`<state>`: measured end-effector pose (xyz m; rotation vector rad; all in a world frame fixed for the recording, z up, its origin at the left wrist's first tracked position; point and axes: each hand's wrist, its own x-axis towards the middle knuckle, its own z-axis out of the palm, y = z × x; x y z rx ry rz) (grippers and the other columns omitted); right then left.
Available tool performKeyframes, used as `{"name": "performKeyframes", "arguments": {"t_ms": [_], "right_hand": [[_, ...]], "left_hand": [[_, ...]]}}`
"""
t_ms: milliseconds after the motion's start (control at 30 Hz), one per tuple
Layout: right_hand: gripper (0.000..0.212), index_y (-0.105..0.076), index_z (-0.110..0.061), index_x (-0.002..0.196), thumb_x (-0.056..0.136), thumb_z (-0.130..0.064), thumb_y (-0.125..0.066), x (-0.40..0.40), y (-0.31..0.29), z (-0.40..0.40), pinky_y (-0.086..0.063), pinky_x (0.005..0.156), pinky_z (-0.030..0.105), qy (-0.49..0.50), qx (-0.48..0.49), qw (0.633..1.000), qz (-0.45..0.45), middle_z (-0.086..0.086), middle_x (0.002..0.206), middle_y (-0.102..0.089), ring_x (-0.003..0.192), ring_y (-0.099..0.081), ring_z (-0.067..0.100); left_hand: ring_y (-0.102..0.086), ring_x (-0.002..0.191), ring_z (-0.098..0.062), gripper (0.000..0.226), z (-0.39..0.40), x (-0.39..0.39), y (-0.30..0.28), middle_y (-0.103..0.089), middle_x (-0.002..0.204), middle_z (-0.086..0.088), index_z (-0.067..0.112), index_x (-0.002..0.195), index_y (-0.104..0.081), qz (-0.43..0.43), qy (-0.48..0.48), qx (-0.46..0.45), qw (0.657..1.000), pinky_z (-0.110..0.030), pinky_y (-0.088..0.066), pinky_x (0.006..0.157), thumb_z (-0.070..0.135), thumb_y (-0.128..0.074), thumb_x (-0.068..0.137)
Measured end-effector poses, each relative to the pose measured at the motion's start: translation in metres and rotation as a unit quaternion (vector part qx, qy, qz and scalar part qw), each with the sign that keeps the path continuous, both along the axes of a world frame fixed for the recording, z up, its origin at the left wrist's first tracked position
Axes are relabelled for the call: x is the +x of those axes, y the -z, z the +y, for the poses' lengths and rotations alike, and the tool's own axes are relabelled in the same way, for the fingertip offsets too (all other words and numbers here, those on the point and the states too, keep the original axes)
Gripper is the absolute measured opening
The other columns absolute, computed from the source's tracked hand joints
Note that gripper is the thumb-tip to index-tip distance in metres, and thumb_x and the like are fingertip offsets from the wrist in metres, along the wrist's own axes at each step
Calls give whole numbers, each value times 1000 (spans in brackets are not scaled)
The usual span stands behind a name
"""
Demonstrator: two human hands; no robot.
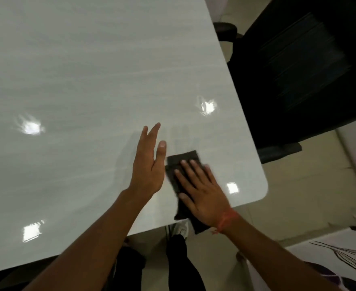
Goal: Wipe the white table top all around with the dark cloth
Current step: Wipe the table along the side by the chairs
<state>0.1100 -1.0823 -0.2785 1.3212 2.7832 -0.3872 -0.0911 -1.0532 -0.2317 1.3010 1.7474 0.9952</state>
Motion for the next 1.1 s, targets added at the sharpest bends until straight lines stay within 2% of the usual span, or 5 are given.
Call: {"name": "performKeyframes", "arguments": {"t_ms": [300,500,633,767,1100], "right_hand": [[64,-8,-23,159,101,-51,-8,102,-8,111,-4,123,52,236,-18,968,-83,7,167,-4,154,-1,26],[63,-18,-19,158,102,-46,-23,1,-2,118,-11,122,54,133,13,990,-43,12,165,-13,153,-9,32],[62,-9,-21,159,105,-45,-27,31,-9,44,-10,123,52,61,-9,998,-34,7,167,-3,154,3,26],[62,-18,-21,158,103,-48,-26,91,-12,42,-15,121,54,158,-18,986,-54,6,167,-8,154,-8,28],[70,-22,-16,157,96,-49,-14,-56,8,351,-10,120,57,202,32,978,-37,19,164,-16,151,-12,37]], "left_hand": [[-10,150,1,58,12,11,11,-25,163,9,34,153,-32,-25,-28,-31,999,-25,-16,117,56,-28,99],[-9,150,2,56,24,11,6,-28,162,12,33,153,-32,-37,-28,-17,999,-30,-17,120,52,-29,101],[-11,150,1,57,33,11,5,-28,162,9,30,153,-32,-33,-28,-18,999,-14,-12,115,52,-29,100],[-13,150,1,63,42,11,10,-28,162,8,31,153,-33,-28,-26,-28,999,1,-10,107,60,-26,97],[-26,149,-12,50,155,-31,31,-37,158,1,19,151,-39,15,-127,2,992,-35,-21,123,38,-35,104]]}}
